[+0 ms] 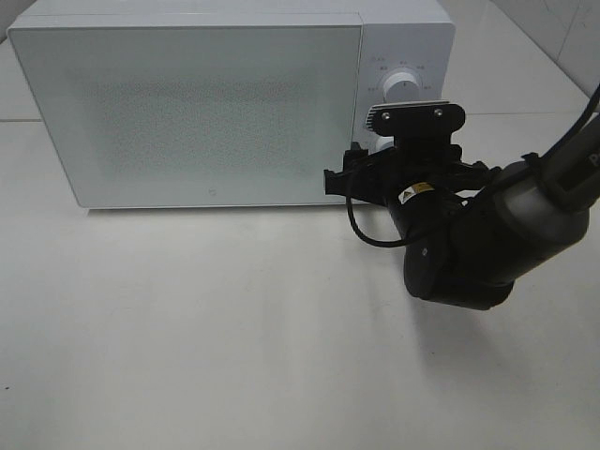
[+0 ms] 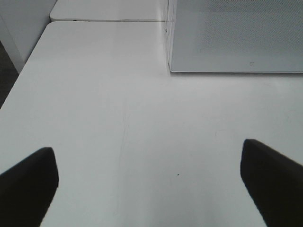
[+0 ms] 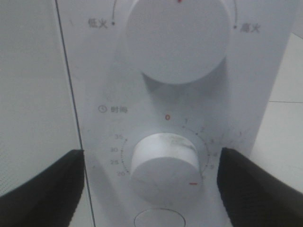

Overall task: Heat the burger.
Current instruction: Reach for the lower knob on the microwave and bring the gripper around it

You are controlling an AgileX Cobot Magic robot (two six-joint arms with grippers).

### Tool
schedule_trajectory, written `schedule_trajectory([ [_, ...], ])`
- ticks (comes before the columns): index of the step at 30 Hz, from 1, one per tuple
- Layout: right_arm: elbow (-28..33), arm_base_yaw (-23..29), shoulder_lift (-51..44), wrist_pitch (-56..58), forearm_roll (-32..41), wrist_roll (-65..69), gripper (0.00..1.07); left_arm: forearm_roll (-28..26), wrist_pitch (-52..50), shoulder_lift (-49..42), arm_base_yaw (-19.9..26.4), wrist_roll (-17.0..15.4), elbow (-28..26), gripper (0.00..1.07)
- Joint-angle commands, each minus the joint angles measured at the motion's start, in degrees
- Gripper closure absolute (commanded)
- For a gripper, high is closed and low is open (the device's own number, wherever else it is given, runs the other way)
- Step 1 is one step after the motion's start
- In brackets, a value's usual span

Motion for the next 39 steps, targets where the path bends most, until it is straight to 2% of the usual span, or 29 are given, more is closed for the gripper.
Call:
schedule_trajectory([
  [1,-1.20,-0.17,0.46,0.17,-0.80,0.69,0.31,-0.34,-0.46,-1.38,-0.34,-0.23,0.17,0.09],
  [24,-1.49,-0.17,0.86,-3.32,2.23,0.29,0.31,-0.34,-0.46,-1.38,-0.34,-0.23,0.17,0.09],
  [28,-1.49,-0.17,0.86,-3.38,2.23,0.29,0.35,-0.34,-0.46,-1.38,-0.34,-0.23,0.17,0.09],
  [29,-1.49,-0.17,0.86,-3.38,2.23,0.29,0.39,-0.34,-0.46,-1.38,-0.34,-0.23,0.17,0.09],
  [32,-1.49,-0.17,0.86,-3.44,2.23,0.29,0.41,-0.34,-0.46,-1.38,-0.34,-0.23,0.17,0.09],
  [34,-1.49,-0.17,0.86,-3.72,2.23,0.29,0.53,-0.34,-0.46,-1.38,-0.34,-0.23,0.17,0.09],
  [35,-1.49,-0.17,0.86,-3.72,2.23,0.29,0.53,-0.34,-0.46,-1.38,-0.34,-0.23,0.17,0.09],
  [37,-1.49,-0.17,0.86,-3.78,2.23,0.29,0.74,-0.34,-0.46,-1.38,-0.34,-0.23,0.17,0.09],
  [38,-1.49,-0.17,0.86,-3.78,2.23,0.29,0.74,-0.34,-0.46,-1.38,-0.34,-0.23,0.17,0.09],
  [39,-1.49,-0.17,0.86,-3.78,2.23,0.29,0.80,-0.34,-0.46,-1.38,-0.34,-0.23,0.17,0.09],
])
